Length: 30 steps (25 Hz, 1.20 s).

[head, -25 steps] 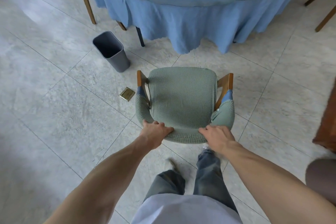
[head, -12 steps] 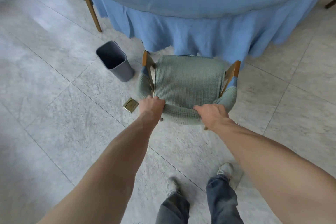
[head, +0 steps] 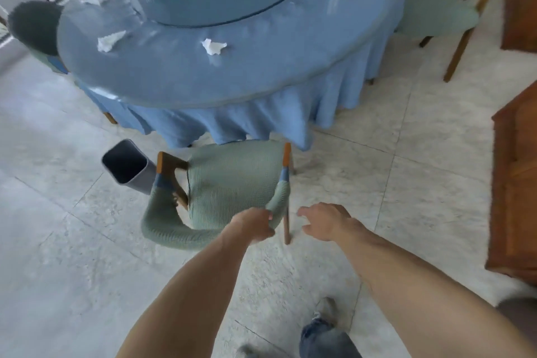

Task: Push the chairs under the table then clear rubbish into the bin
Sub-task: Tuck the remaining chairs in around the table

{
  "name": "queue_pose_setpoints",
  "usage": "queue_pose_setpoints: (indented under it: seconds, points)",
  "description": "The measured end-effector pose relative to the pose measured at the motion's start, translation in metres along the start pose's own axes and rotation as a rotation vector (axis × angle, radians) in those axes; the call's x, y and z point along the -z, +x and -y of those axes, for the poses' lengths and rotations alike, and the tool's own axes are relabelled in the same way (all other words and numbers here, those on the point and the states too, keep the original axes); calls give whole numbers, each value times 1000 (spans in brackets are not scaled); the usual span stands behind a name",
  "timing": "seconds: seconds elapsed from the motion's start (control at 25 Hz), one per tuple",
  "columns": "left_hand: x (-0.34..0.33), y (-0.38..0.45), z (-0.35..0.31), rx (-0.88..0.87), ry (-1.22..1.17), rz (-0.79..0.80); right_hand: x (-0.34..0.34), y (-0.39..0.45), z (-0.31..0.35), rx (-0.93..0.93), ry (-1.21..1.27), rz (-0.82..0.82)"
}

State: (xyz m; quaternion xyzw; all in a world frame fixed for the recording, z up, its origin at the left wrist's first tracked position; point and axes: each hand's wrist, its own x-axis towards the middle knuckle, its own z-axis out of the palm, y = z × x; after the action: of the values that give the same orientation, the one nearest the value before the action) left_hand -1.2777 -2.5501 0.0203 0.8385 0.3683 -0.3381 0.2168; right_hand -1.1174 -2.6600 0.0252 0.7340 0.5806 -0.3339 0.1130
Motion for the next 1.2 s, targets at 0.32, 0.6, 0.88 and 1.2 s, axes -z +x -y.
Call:
queue_pose_setpoints:
  seconds: [0.32,0.6,0.88,1.2]
  points:
    - [81,36,-176,-297,97,59,13,-116,-190,-413,307,-121]
    - [153,93,-245,-417,129,-12,47,-142,-281,-588,349,-170]
    - [245,209,-268,-429,201,3,130,-66,-357,-622,395,-218]
    - [347,323,-313,-440,293,29,223,13,-438,-643,443,-253]
